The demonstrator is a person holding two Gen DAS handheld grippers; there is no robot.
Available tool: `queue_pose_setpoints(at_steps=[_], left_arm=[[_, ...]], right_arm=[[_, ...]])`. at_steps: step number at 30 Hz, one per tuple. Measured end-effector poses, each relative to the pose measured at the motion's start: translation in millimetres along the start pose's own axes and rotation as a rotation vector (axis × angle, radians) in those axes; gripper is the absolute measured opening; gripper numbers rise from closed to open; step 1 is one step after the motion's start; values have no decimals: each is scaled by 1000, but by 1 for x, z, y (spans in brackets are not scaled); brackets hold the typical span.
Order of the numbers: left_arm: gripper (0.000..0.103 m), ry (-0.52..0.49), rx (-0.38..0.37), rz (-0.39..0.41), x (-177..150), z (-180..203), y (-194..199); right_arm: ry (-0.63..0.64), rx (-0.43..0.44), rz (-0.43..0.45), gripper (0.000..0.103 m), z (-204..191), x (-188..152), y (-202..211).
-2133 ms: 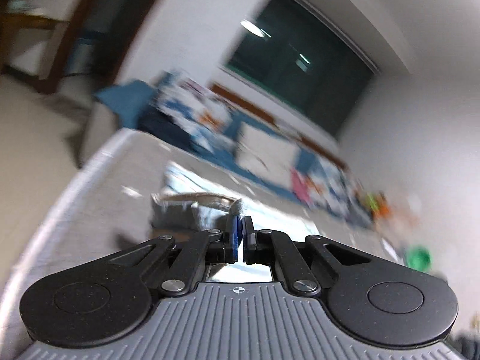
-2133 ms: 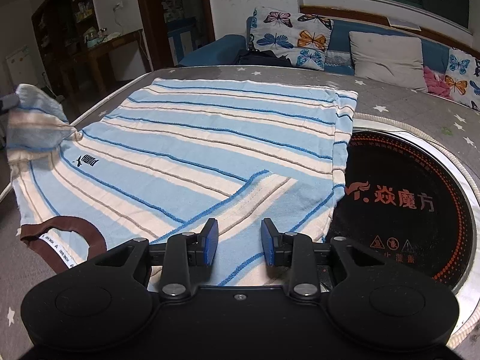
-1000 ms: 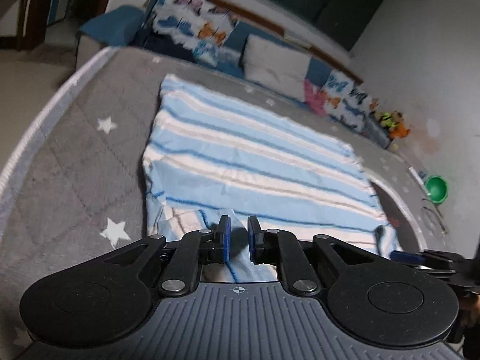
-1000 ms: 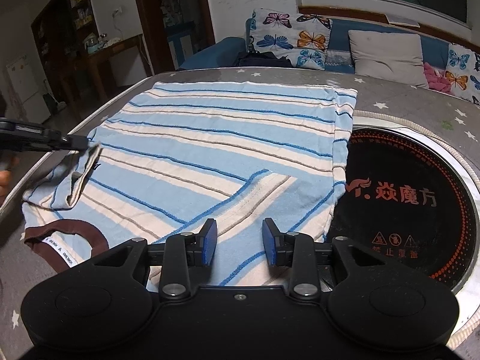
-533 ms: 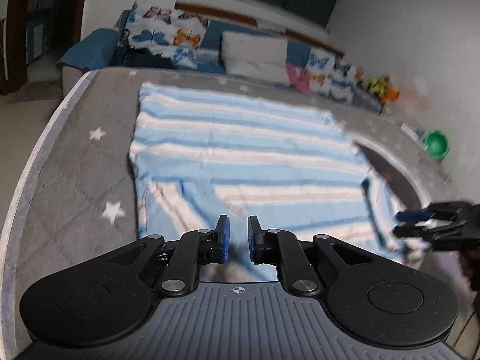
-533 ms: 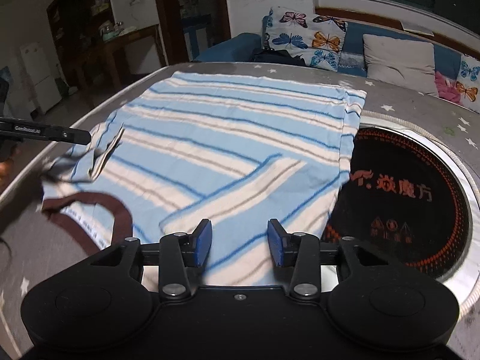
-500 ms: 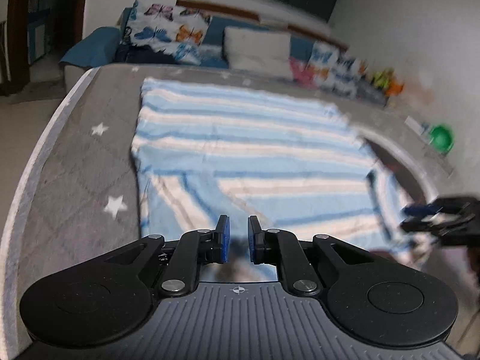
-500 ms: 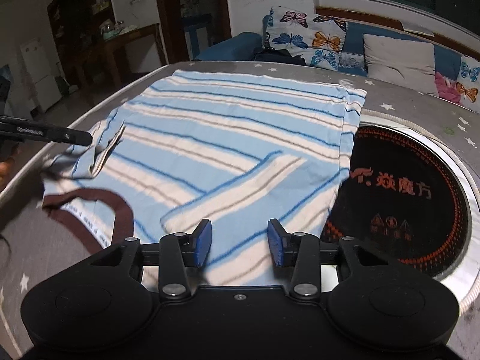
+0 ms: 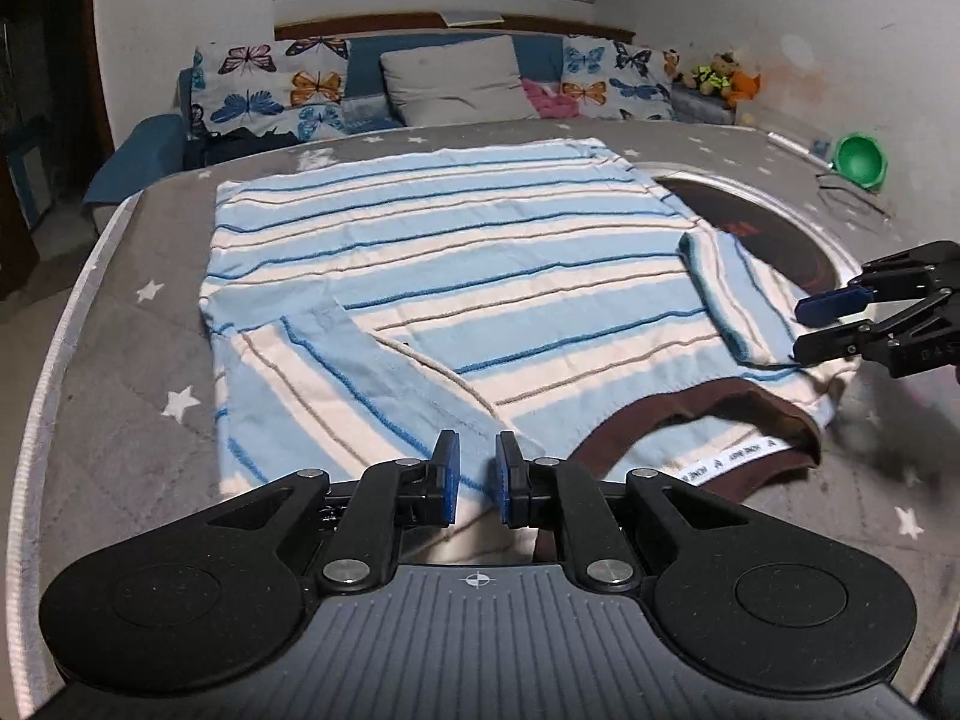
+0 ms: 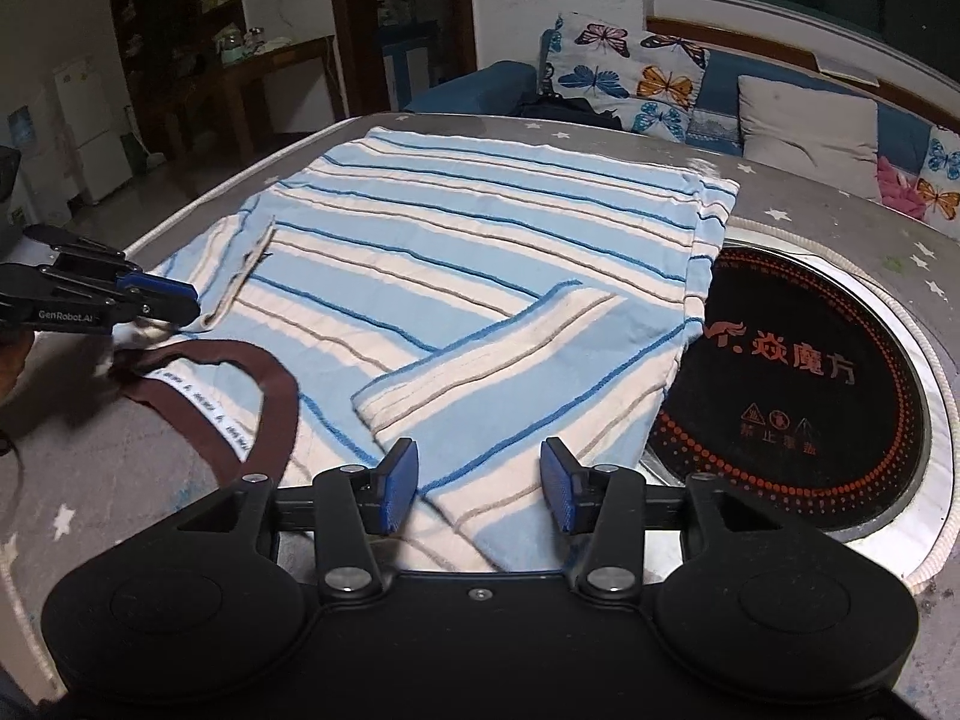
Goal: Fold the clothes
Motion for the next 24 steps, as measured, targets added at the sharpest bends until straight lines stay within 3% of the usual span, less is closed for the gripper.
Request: queue_pose_setpoints(at_steps=[4, 11, 16, 20, 22, 24], left_arm=[[24, -58, 11, 4, -6, -2, 26], [29, -146, 57, -24, -28, -3, 51], [32, -194, 98, -42, -38, -5, 56], [34, -241, 115, -41, -39, -9, 54], [34, -268, 114, -48, -39, -8, 50], [34, -301, 103, -60, -40, -7, 47]], right_arm=[[106, 24, 1, 54, -4, -10, 16], [324, 30, 8, 67, -21, -25, 29], [338, 32, -1, 67, -23, -21, 22], [345, 34, -8, 52, -25, -17, 16], [349, 36, -12, 31, -26, -15, 13], [353, 37, -16, 24, -27, -13, 10]])
Point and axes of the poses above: each gripper's, at about its wrist camera, not at the fingertips, and y roughly against the way its jaws point, z to its right, x to its top, the point moved 9 cm from there along -y, roughly the way its jaws point, and after that the axes turned 11 degrees about -x, right-handed, at the moved point
